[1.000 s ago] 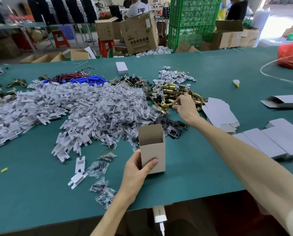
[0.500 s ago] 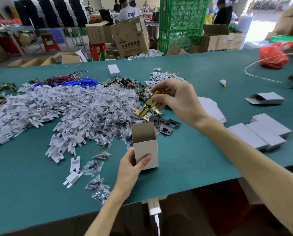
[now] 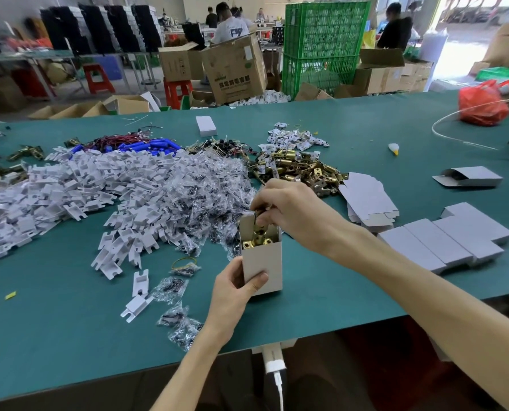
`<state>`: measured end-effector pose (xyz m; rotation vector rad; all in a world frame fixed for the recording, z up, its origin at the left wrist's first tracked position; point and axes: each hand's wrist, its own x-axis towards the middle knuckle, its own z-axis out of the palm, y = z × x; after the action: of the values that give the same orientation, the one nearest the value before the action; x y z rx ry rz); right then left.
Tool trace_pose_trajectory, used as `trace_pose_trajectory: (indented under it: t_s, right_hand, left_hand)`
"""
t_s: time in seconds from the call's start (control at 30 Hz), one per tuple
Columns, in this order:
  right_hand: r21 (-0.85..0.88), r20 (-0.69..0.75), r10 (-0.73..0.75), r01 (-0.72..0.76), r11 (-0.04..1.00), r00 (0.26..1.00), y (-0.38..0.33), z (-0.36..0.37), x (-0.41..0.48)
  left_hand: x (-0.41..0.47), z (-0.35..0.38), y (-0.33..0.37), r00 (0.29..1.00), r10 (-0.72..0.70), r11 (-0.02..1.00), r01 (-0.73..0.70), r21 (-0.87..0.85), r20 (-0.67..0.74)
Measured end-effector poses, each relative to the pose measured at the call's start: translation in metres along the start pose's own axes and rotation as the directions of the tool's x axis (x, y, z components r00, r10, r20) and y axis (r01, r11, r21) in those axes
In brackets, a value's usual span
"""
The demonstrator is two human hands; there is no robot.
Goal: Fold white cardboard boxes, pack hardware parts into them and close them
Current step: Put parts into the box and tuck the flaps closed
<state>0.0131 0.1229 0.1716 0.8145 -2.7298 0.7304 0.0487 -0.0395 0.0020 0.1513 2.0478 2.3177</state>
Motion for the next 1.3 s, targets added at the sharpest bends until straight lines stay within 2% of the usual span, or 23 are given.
trace_pose_trajectory:
  t_s: [0.27, 0.6, 0.73, 0.97, 1.07, 1.17, 1.3]
  right_hand:
    - [-0.066, 0.167, 0.047, -0.036, 0.997, 0.985, 0.002, 0.012, -0.004]
    - [-0.181, 0.199, 0.01, 0.027, 0.983, 0.98, -0.001, 0.037, -0.016]
    - [-0.287, 0.29, 0.007, 0.081, 0.954, 0.957, -0.001, 0.041, -0.021]
    - [-0.282, 0.309, 0.044, 0.047, 0.958, 0.95, -0.002, 0.043, -0.024]
    - [-0.221, 0.246, -0.003, 0.058, 0.974, 0.969, -0.004, 0.038, -0.024]
    - [-0.083, 0.047, -0.05, 0.054, 0.995, 0.998, 0.001, 0.028, -0.022]
    - [0.066, -0.204, -0.009, 0.023, 0.998, 0.979, 0.014, 0.019, -0.011]
  left_hand:
    - [0.0, 0.002, 0.001, 1.0, -0.002, 1.0, 0.002, -0.014, 0.018]
    - [-0.001, 0.0, -0.001, 0.999, 0.013, 1.0, -0.013, -0.008, 0.034]
    - [0.0, 0.0, -0.003, 0.999, 0.004, 1.0, -0.004, 0.015, 0.042]
    - [0.0, -0.001, -0.004, 0.999, 0.011, 1.0, -0.012, 0.025, 0.043]
    - [0.0, -0.001, -0.005, 0.999, 0.003, 1.0, -0.004, 0.018, 0.036]
    - [0.0, -0.001, -0.004, 0.999, 0.001, 1.0, -0.001, 0.007, 0.033]
    - [0.001, 0.001, -0.004, 1.0, -0.005, 1.0, 0.005, 0.001, 0.022]
